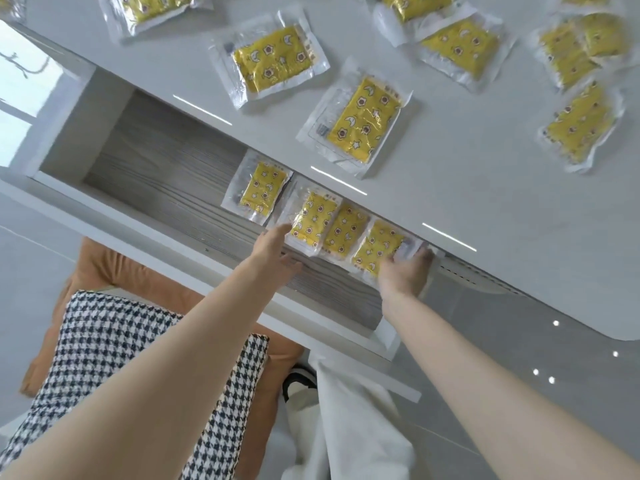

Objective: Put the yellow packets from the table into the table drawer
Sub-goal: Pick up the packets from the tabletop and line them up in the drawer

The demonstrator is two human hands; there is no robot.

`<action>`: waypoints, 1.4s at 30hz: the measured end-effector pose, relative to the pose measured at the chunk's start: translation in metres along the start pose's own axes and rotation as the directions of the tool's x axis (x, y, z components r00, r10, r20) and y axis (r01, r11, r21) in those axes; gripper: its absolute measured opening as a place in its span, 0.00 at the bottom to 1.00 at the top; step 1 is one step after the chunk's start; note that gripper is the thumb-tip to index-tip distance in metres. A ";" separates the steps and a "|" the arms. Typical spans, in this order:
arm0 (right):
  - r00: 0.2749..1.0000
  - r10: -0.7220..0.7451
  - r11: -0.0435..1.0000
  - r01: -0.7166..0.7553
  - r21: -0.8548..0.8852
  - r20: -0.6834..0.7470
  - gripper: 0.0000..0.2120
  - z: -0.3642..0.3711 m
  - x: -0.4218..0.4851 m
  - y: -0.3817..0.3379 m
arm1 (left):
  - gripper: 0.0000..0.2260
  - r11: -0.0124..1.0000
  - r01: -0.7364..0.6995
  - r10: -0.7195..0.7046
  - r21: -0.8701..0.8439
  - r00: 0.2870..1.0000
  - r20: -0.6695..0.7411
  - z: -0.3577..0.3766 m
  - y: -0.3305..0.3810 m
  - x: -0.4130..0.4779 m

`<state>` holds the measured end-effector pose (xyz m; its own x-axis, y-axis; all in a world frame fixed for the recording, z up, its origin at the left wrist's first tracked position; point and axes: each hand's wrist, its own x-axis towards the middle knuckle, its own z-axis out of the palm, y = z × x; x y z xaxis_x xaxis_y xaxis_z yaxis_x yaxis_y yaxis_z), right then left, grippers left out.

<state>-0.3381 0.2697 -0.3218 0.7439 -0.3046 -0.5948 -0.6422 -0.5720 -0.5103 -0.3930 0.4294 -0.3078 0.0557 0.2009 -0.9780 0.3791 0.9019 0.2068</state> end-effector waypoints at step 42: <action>0.607 -0.609 0.547 0.787 -0.284 0.510 0.19 -0.199 -0.182 -0.157 | 0.11 0.764 -0.500 0.368 0.407 0.857 0.362 -0.030 0.066 -0.298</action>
<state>-0.3362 0.2633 -0.0099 0.7490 0.5517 -0.3670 0.2868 -0.7692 -0.5710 -0.4117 0.4407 -0.0023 0.5213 0.3656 -0.7711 0.6379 0.4333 0.6367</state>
